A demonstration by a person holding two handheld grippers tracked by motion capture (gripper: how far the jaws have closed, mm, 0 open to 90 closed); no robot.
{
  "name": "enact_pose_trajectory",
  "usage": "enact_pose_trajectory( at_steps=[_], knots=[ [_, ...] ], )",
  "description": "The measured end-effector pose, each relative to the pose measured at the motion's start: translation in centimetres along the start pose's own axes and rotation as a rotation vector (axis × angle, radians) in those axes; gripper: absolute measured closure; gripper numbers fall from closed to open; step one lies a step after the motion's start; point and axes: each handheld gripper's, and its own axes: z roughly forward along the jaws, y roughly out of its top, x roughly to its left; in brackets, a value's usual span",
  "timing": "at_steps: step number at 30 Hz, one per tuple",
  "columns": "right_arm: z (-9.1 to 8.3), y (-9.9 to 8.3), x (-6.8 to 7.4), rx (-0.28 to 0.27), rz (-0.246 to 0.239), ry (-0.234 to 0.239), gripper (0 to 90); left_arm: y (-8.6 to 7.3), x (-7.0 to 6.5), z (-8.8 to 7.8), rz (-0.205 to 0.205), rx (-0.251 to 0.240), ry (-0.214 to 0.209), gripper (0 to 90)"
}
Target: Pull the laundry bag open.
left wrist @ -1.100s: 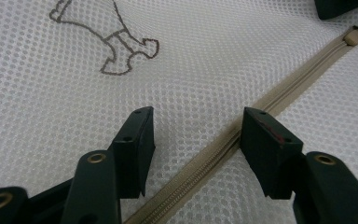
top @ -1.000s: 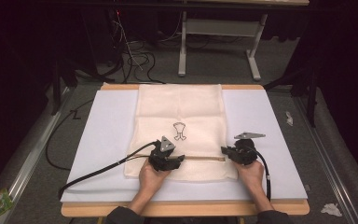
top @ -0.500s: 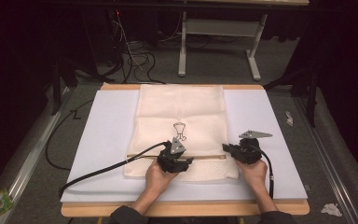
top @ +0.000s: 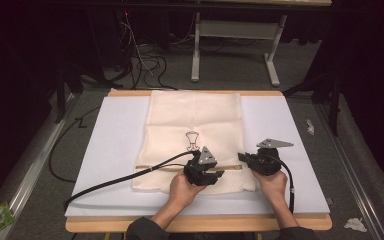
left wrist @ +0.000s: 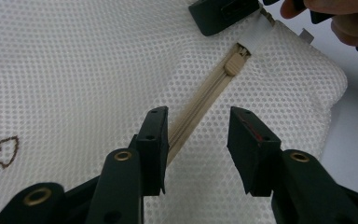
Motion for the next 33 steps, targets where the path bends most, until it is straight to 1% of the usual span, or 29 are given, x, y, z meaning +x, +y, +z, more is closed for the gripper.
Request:
enact_pose_trajectory(
  at_steps=[2, 5, 6, 7, 10, 12, 13, 14, 18, 21, 22, 23, 24, 26, 28, 30, 33],
  knots=[
    [0.0, 0.0, 0.0, -0.001, 0.003, 0.003, 87.2, 0.1, -0.1, 0.1, 0.004, -0.001, 0.001, 59.0],
    [0.0, 0.0, 0.0, 0.004, 0.011, 0.002, 87.2, 0.4, -0.3, 0.7, -0.039, -0.031, -0.026, 59.9],
    [0.0, 0.0, 0.0, 0.004, 0.011, 0.002, 87.2, 0.4, -0.3, 0.7, -0.039, -0.031, -0.026, 60.3],
    [-0.1, 0.1, 0.0, -0.002, 0.009, 0.004, 87.2, 0.4, -0.4, 0.8, -0.046, -0.044, -0.031, 60.6],
    [0.0, 0.0, 0.0, -0.005, 0.007, 0.006, 87.3, 0.4, -0.6, 1.1, -0.049, -0.036, -0.031, 60.7],
    [-0.1, 0.0, 0.1, -0.006, 0.015, 0.010, 87.3, 0.6, -1.0, 1.4, -0.034, -0.029, -0.037, 60.8],
    [-0.1, 0.1, 0.1, -0.007, 0.009, 0.011, 87.3, 0.6, -1.0, 1.4, -0.034, -0.029, -0.037, 60.8],
    [-0.1, 0.1, 0.2, -0.010, 0.010, 0.012, 87.3, 0.7, -1.2, 1.6, -0.025, -0.030, -0.037, 60.8],
    [-0.1, 0.1, 0.1, -0.008, 0.012, 0.015, 87.3, 0.8, -1.1, 1.8, -0.031, -0.022, -0.038, 60.8],
    [-0.1, 0.1, 0.3, -0.011, 0.005, 0.019, 87.3, 0.7, -1.2, 1.8, -0.027, -0.030, -0.041, 61.2],
    [-0.1, 0.1, 0.3, -0.011, 0.005, 0.024, 87.3, 0.7, -1.2, 1.8, -0.031, -0.030, -0.051, 61.4],
    [-0.1, 0.1, 0.4, -0.013, 0.013, 0.028, 87.3, 0.6, -1.2, 2.0, -0.046, -0.033, -0.081, 61.5],
    [-0.1, 0.2, 0.4, -0.014, 0.018, 0.031, 87.3, 0.6, -1.2, 2.1, -0.047, -0.036, -0.086, 61.5],
    [-0.1, 0.2, 0.5, -0.017, 0.018, 0.033, 87.3, 0.6, -1.2, 2.1, -0.047, -0.037, -0.090, 61.8],
    [-0.1, 0.3, 0.7, -0.019, 0.007, 0.037, 87.4, 0.6, -1.0, 2.2, -0.052, -0.036, -0.091, 61.9],
    [-0.1, 0.3, 0.7, -0.018, 0.008, 0.042, 87.4, 0.6, -0.9, 2.4, -0.063, -0.037, -0.093, 61.9],
    [-0.1, 0.3, 0.8, -0.020, 0.007, 0.047, 87.4, 0.7, -0.8, 2.4, -0.066, -0.054, -0.089, 62.3]
  ],
)
